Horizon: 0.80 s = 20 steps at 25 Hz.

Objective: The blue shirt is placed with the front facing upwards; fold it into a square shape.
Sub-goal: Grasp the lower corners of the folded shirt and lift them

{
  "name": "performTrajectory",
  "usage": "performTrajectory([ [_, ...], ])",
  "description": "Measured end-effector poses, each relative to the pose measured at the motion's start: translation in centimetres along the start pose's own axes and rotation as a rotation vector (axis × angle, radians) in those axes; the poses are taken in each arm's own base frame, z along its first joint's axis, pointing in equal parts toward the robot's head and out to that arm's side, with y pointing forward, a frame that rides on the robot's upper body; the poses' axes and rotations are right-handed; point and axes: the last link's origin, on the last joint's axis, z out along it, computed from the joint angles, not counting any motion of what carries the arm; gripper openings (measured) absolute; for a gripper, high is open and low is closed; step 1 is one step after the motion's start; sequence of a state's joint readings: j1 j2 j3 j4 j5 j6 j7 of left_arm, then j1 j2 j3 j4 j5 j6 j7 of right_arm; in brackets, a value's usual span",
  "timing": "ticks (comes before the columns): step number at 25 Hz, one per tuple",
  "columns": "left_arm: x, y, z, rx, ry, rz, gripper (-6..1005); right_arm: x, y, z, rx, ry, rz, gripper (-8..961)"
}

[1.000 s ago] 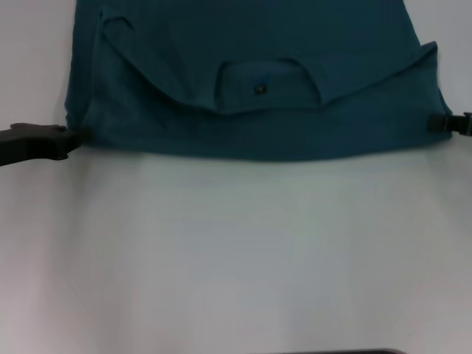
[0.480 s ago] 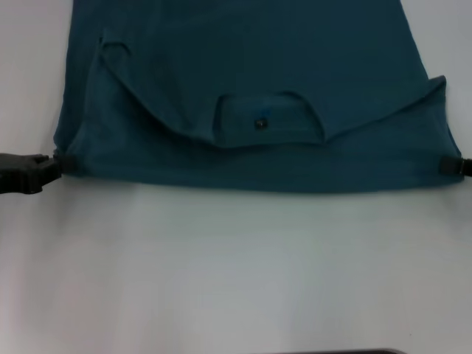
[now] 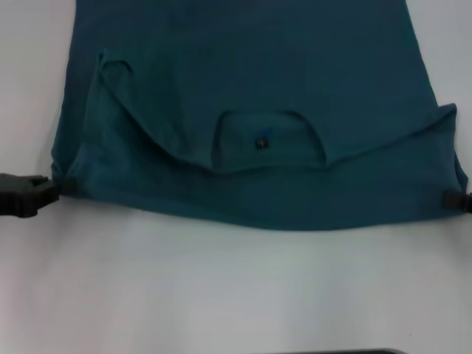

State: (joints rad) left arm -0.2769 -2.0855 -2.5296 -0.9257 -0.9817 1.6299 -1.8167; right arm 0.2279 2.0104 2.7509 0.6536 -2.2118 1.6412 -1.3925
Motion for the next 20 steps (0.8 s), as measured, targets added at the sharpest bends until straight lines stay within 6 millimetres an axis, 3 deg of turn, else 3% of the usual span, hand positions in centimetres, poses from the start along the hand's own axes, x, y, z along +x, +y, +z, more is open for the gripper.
performTrajectory([
  [20, -3.7, 1.5, -4.2, -0.110, -0.002, -0.028, 35, 3.4, 1.2, -3.1, -0.062, -0.022, -0.071, 121],
])
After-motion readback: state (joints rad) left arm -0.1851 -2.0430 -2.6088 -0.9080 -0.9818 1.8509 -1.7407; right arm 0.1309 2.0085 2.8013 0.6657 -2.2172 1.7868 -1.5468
